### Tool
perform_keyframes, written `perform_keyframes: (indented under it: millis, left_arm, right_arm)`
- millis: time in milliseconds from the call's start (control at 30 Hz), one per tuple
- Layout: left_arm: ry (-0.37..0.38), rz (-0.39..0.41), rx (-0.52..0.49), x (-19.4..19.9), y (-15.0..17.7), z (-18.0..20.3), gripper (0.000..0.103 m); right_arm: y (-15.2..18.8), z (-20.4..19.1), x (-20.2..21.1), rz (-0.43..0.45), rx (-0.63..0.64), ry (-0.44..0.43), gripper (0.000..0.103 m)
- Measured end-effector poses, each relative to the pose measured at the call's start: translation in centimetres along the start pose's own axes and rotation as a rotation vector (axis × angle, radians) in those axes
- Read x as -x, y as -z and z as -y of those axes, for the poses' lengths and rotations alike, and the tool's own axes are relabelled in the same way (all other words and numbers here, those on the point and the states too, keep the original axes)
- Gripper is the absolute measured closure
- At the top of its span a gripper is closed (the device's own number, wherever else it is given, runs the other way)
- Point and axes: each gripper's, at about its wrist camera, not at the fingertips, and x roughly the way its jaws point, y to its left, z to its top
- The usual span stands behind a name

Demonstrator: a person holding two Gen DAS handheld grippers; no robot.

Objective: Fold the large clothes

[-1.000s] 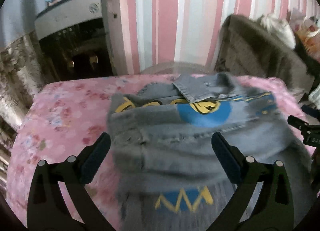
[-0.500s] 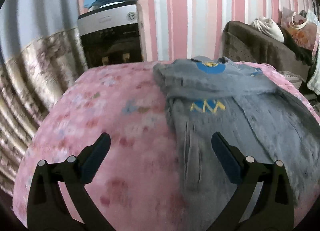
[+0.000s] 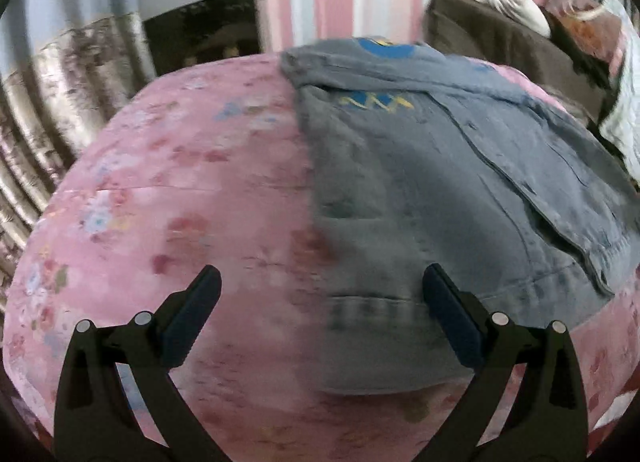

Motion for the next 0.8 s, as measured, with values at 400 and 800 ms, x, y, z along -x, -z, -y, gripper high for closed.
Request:
perform_keyframes:
  millis: [400,800]
  left_arm:
    - [0.052,-0.087,-0.009,-3.1,-1.7,3.3,0.014]
    - [0.102,0.005,0.059,0.7,-1.9,1.9,0.089]
  right_arm:
    - [-0.8,-2.3,-3.6,-0.084,0.054,0.017,0.043]
    - [-1.6,-3.5,-0.2,0.007,0.073,0.028,0.09]
